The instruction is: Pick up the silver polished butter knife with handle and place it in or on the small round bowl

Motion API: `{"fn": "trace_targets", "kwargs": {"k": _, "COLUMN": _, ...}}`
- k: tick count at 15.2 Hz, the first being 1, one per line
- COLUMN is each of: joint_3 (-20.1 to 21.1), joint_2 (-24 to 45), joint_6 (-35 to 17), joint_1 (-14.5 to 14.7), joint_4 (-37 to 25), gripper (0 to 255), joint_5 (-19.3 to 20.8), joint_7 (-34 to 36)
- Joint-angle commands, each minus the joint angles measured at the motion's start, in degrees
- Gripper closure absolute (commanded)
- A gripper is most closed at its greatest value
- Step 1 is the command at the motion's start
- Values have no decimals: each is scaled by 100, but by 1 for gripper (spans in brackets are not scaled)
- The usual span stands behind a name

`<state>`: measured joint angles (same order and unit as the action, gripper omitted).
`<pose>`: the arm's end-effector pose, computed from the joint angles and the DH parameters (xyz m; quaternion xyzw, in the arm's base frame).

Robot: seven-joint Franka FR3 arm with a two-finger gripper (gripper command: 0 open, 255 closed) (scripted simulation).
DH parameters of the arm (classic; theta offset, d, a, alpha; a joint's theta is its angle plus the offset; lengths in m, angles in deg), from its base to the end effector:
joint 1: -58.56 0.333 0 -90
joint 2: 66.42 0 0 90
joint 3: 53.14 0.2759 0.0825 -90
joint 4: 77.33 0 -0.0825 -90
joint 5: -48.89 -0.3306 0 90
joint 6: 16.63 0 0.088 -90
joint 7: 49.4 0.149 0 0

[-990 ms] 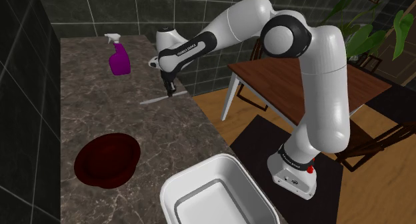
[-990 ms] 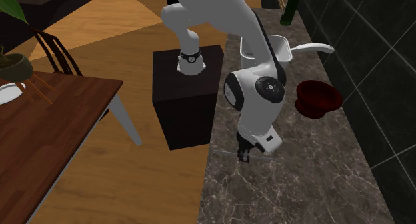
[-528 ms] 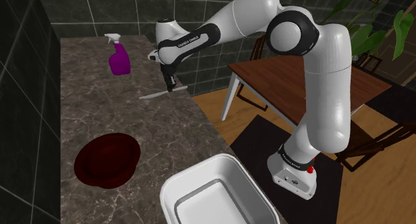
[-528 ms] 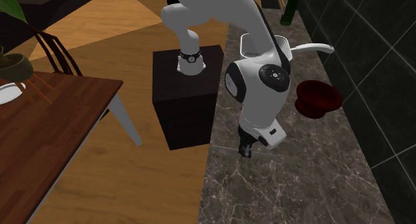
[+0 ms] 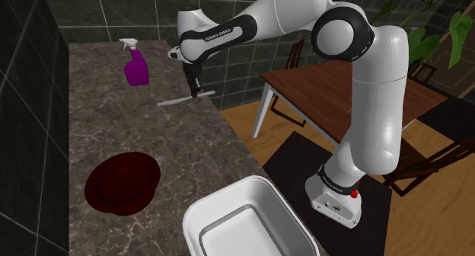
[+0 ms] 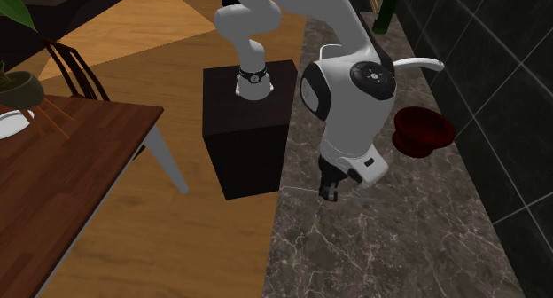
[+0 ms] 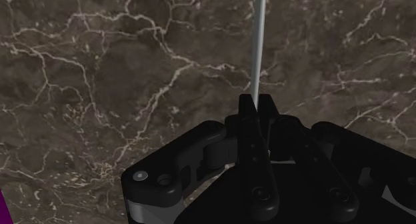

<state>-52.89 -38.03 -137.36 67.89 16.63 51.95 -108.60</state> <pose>0.6033 0.0971 0.2780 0.8171 0.5759 -0.0219 0.0138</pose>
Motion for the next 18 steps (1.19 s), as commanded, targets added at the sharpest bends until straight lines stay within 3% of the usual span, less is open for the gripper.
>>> {"fn": "trace_targets", "kwargs": {"k": 1, "joint_3": 3, "joint_2": -67, "joint_6": 124, "joint_1": 5, "joint_4": -54, "gripper": 255, "joint_5": -2, "joint_7": 1}}
{"fn": "trace_targets", "kwargs": {"k": 18, "joint_3": 10, "joint_2": -468, "joint_6": 1195, "joint_1": 7, "joint_4": -726, "gripper": 255, "joint_5": -26, "joint_7": -48}}
